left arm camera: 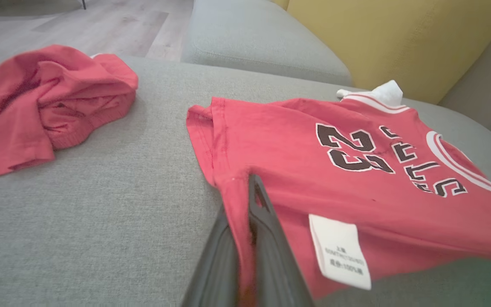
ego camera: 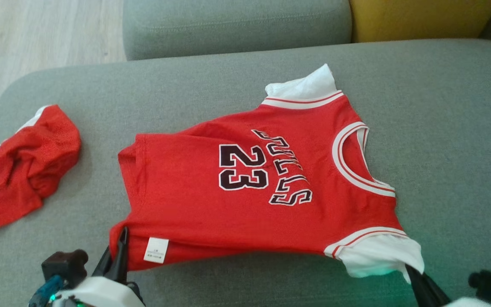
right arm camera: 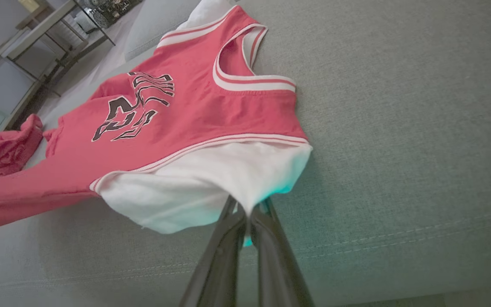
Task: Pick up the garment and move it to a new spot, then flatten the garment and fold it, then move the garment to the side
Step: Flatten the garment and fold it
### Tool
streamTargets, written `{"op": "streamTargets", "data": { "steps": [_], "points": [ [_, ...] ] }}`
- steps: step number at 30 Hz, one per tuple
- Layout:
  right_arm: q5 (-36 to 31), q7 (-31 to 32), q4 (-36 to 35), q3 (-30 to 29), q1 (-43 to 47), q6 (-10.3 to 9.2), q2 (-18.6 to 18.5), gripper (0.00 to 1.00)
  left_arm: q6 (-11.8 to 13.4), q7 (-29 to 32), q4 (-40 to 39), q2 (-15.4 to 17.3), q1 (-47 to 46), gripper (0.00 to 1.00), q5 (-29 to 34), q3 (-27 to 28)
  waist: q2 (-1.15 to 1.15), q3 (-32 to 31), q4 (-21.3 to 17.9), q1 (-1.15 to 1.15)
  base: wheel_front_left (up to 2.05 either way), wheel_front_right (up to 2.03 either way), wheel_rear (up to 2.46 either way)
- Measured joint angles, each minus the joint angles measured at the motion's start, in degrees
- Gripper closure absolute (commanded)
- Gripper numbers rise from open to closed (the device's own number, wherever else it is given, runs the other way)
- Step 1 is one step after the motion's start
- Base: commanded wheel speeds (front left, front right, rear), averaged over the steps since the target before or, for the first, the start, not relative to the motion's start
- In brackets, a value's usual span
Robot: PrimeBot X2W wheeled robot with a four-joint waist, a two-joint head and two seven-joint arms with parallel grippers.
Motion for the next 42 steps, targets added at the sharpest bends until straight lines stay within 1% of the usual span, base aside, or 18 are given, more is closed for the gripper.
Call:
{"op": "streamTargets", "data": {
  "steps": [5,7,11,14,16,23,25,26,27,28,32,36,41,42],
  "points": [
    [-0.86,1.62,1.54,0.01,-5.54,0.0,-0.09,1.0,-0.02,3.0,-0.04,0.4,-0.79,1.0,-0.51,-0.71,0.0,1.68,0.36,0.0,0.0,0.0,0.0],
    [-0.86,1.93,2.57,0.4,-8.52,0.0,-0.67,1.0,-0.09,4.27,0.11,0.47,-1.68,1.0,-0.58,-1.2,0.0,2.45,0.53,0.0,0.0,0.0,0.0],
    [-0.27,2.87,5.86,2.0,-15.27,0.0,-3.19,1.0,-0.58,6.66,0.83,0.57,-5.0,1.0,-1.69,-1.45,0.0,4.12,0.74,0.0,0.0,0.0,0.0],
    [0.7,2.9,9.6,3.37,-20.56,0.0,-5.31,1.0,-0.64,8.17,2.46,0.56,-7.94,1.0,-2.38,-1.54,0.0,5.38,0.97,0.01,0.0,0.0,0.0],
    [1.74,2.74,12.43,4.3,-23.62,0.0,-6.35,1.0,-1.11,8.75,3.6,0.54,-9.42,1.0,-2.93,-1.55,0.0,6.25,1.13,0.01,0.0,0.0,0.0],
    [4.59,-1.32,22.53,8.15,-32.98,0.0,-8.06,1.0,-1.66,8.96,8.12,0.22,-12.5,1.0,-4.11,-1.63,0.0,9.15,1.4,0.01,0.0,0.0,0.0],
    [6.44,-2.94,24.8,9.36,-34.95,0.0,-8.26,1.0,-2.37,8.98,9.67,-0.04,-13.56,1.0,-4.32,-1.78,0.0,9.78,1.59,0.01,0.0,0.0,0.0],
    [6.44,-2.94,24.8,9.36,-34.95,0.0,-8.26,0.85,-2.37,8.98,9.67,-0.04,-13.56,1.0,-4.32,-1.78,0.0,9.78,1.59,0.01,0.0,0.0,0.0],
    [7.19,-4.05,25.68,9.92,-35.69,0.0,-8.38,0.45,-2.54,8.92,10.27,-0.18,-13.99,0.7,-4.74,-1.89,0.0,9.97,1.72,0.02,0.0,0.0,0.0],
    [7.71,-5.04,26.3,10.5,-36.22,0.0,-8.58,0.0,-2.54,8.56,10.82,-0.34,-14.35,0.0,-4.85,-1.9,0.0,10.08,1.84,0.02,0.0,0.0,0.0],
    [8.56,-9.79,27.63,11.78,-36.92,0.0,-9.4,0.0,-2.5,5.37,11.94,-1.0,-14.62,0.0,-5.03,-1.8,0.0,10.02,2.14,0.01,0.0,0.0,0.0],
    [8.17,-15.12,27.22,12.24,-36.88,0.0,-9.48,0.0,-1.78,0.05,11.58,-1.98,-14.58,0.0,-4.24,-1.76,0.0,9.4,2.21,0.01,0.0,0.0,0.0],
    [2.75,-22.07,22.97,10.68,-36.13,0.0,-9.49,0.0,-0.42,-8.55,9.02,-2.55,-14.54,0.0,-1.89,-1.66,0.0,8.05,2.04,0.01,0.0,0.0,0.0],
    [1.51,-23.23,21.8,10.22,-35.55,0.0,-9.49,0.0,-0.23,-9.5,8.65,-2.67,-14.54,0.0,-1.27,-1.69,0.0,7.76,1.99,0.01,0.0,0.0,0.0]
  ]
}}
